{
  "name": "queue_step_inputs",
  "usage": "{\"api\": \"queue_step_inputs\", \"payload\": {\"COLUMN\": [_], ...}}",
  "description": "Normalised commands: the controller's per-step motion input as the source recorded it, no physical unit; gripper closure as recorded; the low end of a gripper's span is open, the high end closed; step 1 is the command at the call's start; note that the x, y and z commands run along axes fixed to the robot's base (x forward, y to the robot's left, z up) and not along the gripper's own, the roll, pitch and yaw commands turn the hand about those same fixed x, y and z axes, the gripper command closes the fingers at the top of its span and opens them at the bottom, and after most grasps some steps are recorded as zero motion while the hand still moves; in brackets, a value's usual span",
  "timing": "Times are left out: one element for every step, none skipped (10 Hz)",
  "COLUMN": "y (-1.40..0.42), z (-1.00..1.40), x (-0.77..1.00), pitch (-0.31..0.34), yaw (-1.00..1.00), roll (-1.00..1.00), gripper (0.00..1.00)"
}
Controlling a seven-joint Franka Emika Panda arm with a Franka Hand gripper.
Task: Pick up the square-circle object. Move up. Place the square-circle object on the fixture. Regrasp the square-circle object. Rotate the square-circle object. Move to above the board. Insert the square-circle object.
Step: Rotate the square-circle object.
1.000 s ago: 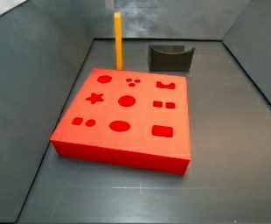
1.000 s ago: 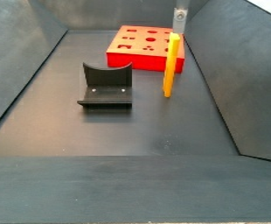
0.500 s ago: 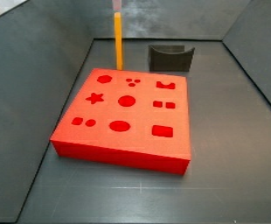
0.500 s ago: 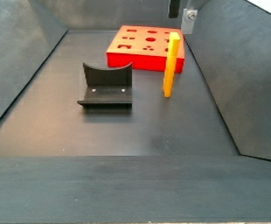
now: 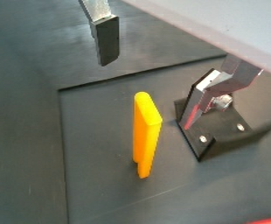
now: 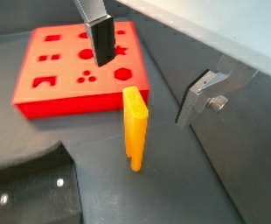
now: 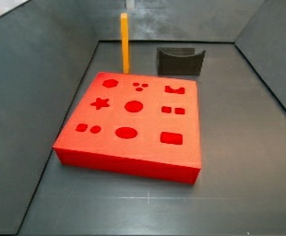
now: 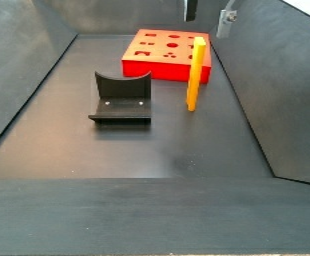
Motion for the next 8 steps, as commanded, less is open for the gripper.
{"api": "queue_step_inputs", "payload": {"y": [0.00, 0.00, 0.00, 0.00, 0.00, 0.00, 0.00, 0.00], "z": [-0.03, -0.03, -0.02, -0.02, -0.02, -0.02, -0.02, -0.02], "x": [0.04, 0.04, 0.04, 0.04, 0.04, 0.04, 0.04, 0.04], "pitch": [0.016, 0.016, 0.018, 0.019, 0.021, 0.023, 0.026, 0.027], "yaw": [1.00, 1.00, 1.00, 1.00, 1.00, 1.00, 1.00, 1.00], "roll": [-0.01, -0.01, -0.01, -0.01, -0.01, -0.01, -0.01, -0.01], "gripper": [0.00, 0.00, 0.00, 0.00, 0.00, 0.00, 0.00, 0.00]}}
